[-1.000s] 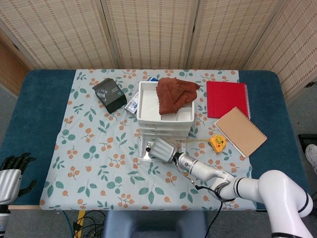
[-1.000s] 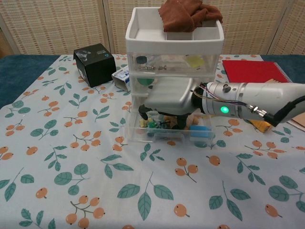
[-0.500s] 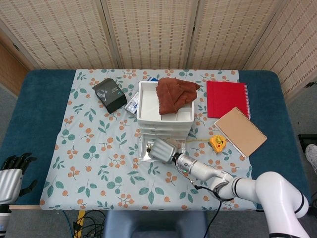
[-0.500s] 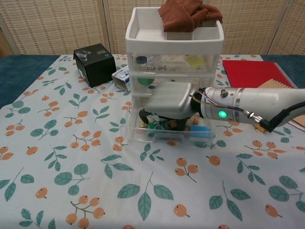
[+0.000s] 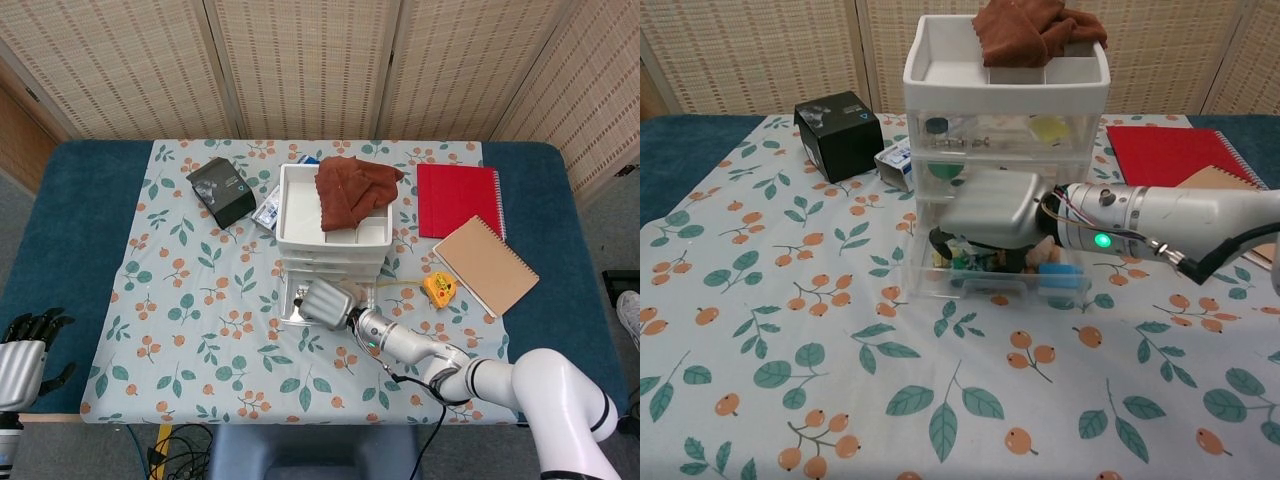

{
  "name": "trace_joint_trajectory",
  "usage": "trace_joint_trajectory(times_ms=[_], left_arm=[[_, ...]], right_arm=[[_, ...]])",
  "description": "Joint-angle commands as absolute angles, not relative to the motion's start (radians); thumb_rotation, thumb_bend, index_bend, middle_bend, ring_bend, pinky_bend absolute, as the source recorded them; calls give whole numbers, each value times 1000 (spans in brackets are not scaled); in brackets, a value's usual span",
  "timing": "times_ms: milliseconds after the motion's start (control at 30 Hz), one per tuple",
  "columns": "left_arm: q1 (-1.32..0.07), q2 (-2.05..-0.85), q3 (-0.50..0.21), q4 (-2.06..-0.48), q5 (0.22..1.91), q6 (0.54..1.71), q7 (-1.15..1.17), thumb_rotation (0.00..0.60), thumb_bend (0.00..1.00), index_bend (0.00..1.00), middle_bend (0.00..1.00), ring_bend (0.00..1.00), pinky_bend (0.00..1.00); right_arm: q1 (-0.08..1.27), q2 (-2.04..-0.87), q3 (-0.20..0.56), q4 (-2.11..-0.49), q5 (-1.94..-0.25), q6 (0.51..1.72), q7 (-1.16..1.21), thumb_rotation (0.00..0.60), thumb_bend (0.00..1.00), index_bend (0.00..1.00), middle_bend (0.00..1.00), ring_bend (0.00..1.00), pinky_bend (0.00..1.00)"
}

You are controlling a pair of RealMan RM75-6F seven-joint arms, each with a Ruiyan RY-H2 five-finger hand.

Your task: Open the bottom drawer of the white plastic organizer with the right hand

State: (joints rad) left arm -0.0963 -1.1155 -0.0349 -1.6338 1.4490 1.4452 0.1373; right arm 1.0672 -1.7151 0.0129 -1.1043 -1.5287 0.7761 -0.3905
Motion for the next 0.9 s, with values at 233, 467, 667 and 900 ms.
trace_joint_trajectory(times_ms=[233,467,667,900], left_arm=[[-100,-1114,-36,-1634,1453,1444,136,600,233,258,192,206,137],[-106,-1111,-38,-1638,1461,1442,136,600,233,258,192,206,137],[-113,-1113,-39,-1641,1468,1438,135,600,234,258,192,206,136],[-126,-1119,-38,-1646,1483,1429,140,600,234,258,192,206,137]], right_arm=[[1048,-1683,25,-1148,-1547,821,-393,600,326,538,859,970,1000],[1013,-1614,42,-1247,-1563,900,-410,600,346,540,859,970,1000],[942,-1475,27,-1433,-1596,1009,-419,600,346,545,860,970,1000],[835,-1384,-58,-1554,-1679,1121,-403,600,350,548,860,970,1000]])
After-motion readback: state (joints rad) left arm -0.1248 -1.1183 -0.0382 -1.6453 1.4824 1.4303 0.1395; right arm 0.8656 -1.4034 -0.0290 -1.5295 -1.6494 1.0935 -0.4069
